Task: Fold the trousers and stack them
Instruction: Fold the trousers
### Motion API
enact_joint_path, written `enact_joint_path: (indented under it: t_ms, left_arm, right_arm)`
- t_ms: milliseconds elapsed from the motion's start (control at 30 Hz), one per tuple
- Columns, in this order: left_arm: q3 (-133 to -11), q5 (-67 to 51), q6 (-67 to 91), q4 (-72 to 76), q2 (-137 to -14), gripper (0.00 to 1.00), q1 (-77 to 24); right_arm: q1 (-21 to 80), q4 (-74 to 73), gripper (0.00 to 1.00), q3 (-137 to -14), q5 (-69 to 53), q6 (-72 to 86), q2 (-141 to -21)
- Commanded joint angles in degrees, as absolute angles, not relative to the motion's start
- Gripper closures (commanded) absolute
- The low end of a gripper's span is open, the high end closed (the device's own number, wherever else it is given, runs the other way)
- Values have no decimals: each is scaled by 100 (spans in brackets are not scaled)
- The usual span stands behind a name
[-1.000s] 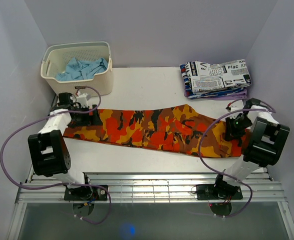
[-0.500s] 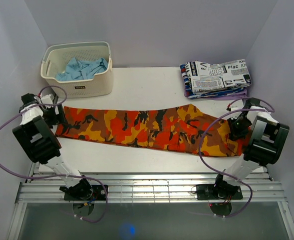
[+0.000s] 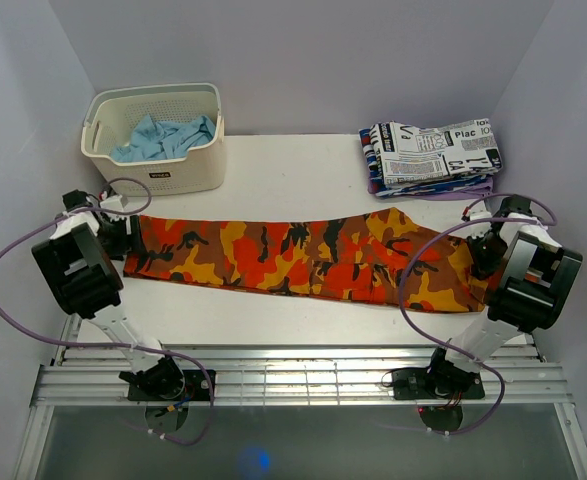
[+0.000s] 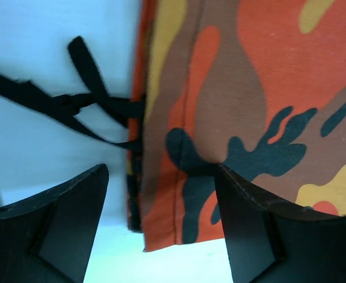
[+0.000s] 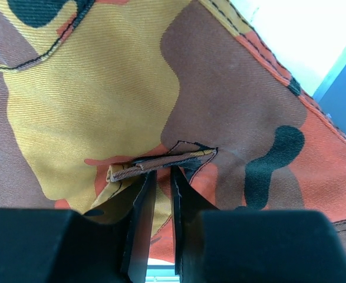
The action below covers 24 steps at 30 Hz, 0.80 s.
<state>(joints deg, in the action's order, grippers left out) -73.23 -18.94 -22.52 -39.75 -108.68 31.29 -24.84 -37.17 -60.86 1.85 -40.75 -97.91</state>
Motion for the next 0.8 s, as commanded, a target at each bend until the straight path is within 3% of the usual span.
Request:
enact_joint_path:
  t_ms: [0, 133, 333, 367, 633, 767]
  left_arm:
    - [-6856, -2136, -2224, -3982, -10969, 18, 2892]
    - [-6566, -2241, -2031, -3876, -11013, 30, 2699]
    - [-6706, -2443, -1785, -3762, -10689, 80, 2716]
    - [-6854, -2409, -1732, -3823, -10635, 100, 2725]
    - [-7672, -2241, -1933, -4271, -10108, 100, 3540]
    - [-8322, -2390, -2328, -4736, -9993, 100, 4016]
  right_arm:
    - [-2496, -3700, 78, -6302, 273, -4166, -9879]
    - [-2444, -3718, 78, -6284, 264, -4140, -9853]
    - [-2268, -3867, 78, -6284, 150, -4131, -9756]
    - [-2224, -3885, 78, -6267, 132, -4113, -9730]
    - [-1468, -4122, 76, -6091, -289, -3824, -9308]
    - [-1196, -4534, 63, -6449, -790, -3621, -9202]
